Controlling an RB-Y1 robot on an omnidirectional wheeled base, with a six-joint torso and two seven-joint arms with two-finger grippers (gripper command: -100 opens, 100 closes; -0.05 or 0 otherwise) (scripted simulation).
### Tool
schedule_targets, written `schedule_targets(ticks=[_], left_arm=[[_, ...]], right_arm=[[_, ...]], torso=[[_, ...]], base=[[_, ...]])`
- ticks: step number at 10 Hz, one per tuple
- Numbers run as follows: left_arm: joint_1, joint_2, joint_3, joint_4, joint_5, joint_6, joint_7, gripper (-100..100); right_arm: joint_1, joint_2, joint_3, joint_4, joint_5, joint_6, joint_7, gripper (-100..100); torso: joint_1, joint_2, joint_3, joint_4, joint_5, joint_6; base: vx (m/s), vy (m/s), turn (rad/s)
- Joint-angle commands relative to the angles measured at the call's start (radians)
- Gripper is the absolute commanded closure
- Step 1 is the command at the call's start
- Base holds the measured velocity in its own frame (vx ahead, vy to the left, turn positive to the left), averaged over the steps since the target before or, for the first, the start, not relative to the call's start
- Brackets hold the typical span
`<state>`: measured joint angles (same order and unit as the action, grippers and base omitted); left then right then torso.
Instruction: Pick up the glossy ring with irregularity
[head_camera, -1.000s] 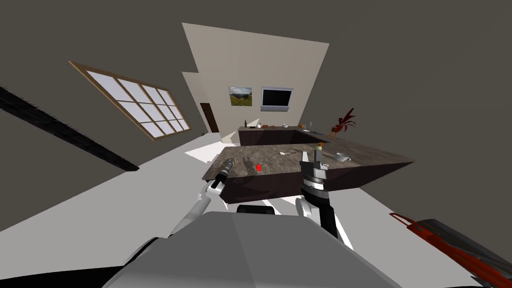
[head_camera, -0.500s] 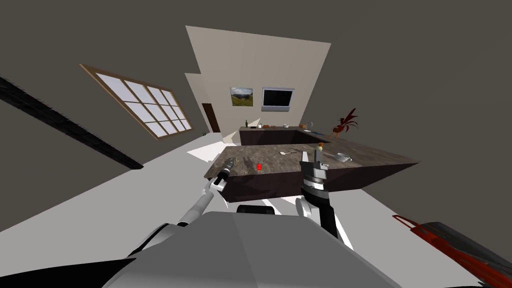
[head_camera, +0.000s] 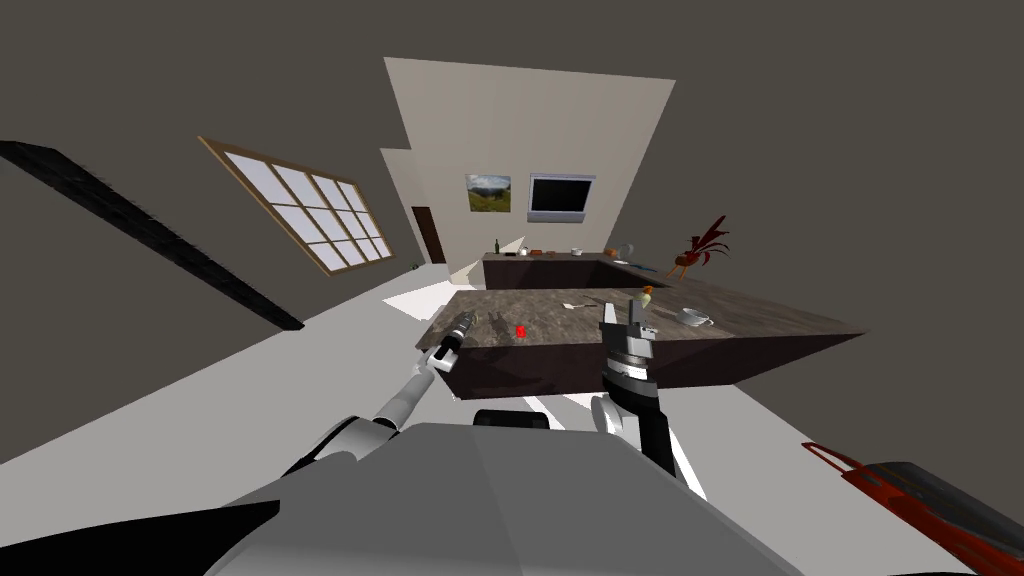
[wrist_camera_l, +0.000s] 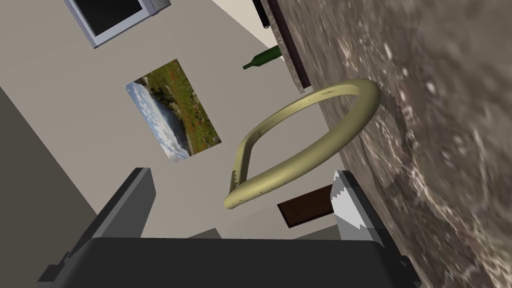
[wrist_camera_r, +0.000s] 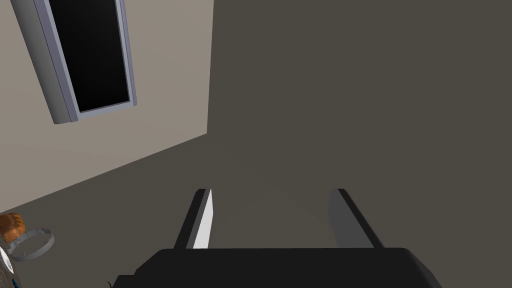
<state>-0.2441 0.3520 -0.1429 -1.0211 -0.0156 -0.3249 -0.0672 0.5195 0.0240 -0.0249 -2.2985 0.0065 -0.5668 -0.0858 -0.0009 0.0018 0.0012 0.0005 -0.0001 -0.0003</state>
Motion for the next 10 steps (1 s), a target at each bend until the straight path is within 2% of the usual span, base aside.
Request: schedule_targets(ticks=[1,2,3,5,6,7,8,9,10], left_arm=[[-0.035,-0.007,-0.001,0.050,0.002,-0.009,-0.008,-100],[-0.035,-0.007,-0.001,0.067,0.002,-0.009,-0.008,-100],[-0.077,-0.003,-0.025,0.096,0.028,-0.030,-0.019,-100],[-0.119,-0.003,-0.025,0.142,0.028,-0.030,-0.019,-100],[-0.119,-0.003,-0.025,0.165,0.028,-0.030,-0.019,-100],[-0.165,0.001,-0.048,0.202,0.054,-0.050,-0.031,-100],[-0.195,0.001,-0.048,0.240,0.054,-0.050,-0.031,-100],[-0.203,0.001,-0.048,0.263,0.054,-0.050,-0.031,-100],[-0.243,0.005,-0.072,0.296,0.081,-0.071,-0.042,-100]], right_arm=[[0.000,0.000,0.000,0.000,0.000,0.000,0.000,0],[0.000,0.000,0.000,0.000,0.000,0.000,0.000,0],[0.000,0.000,0.000,0.000,0.000,0.000,0.000,0],[0.000,0.000,0.000,0.000,0.000,0.000,0.000,0],[0.000,0.000,0.000,0.000,0.000,0.000,0.000,0],[0.000,0.000,0.000,0.000,0.000,0.000,0.000,0],[0.000,0.000,0.000,0.000,0.000,0.000,0.000,0],[0.000,0.000,0.000,0.000,0.000,0.000,0.000,0],[0.000,0.000,0.000,0.000,0.000,0.000,0.000,0]], torso=[[0.000,0.000,0.000,0.000,0.000,0.000],[0.000,-0.001,0.000,0.000,0.000,0.000],[0.000,-0.002,-0.001,0.000,0.000,0.000],[0.000,0.000,0.000,0.000,0.000,0.000],[0.000,-0.001,-0.001,0.000,0.000,0.000],[0.000,-0.002,-0.001,-0.001,0.000,0.000],[0.000,0.000,0.000,0.000,0.000,-0.001],[0.000,0.000,0.000,0.000,0.000,0.000],[0.000,-0.001,-0.001,0.000,0.000,0.000]], base=[[-0.031,-0.008,-0.011],[-0.010,-0.003,-0.009],[-0.042,0.000,0.117],[-0.036,-0.004,0.025],[-0.006,-0.002,-0.011],[-0.047,-0.002,0.133],[-0.051,-0.012,0.055],[-0.020,-0.007,-0.021],[-0.044,0.000,0.115]])
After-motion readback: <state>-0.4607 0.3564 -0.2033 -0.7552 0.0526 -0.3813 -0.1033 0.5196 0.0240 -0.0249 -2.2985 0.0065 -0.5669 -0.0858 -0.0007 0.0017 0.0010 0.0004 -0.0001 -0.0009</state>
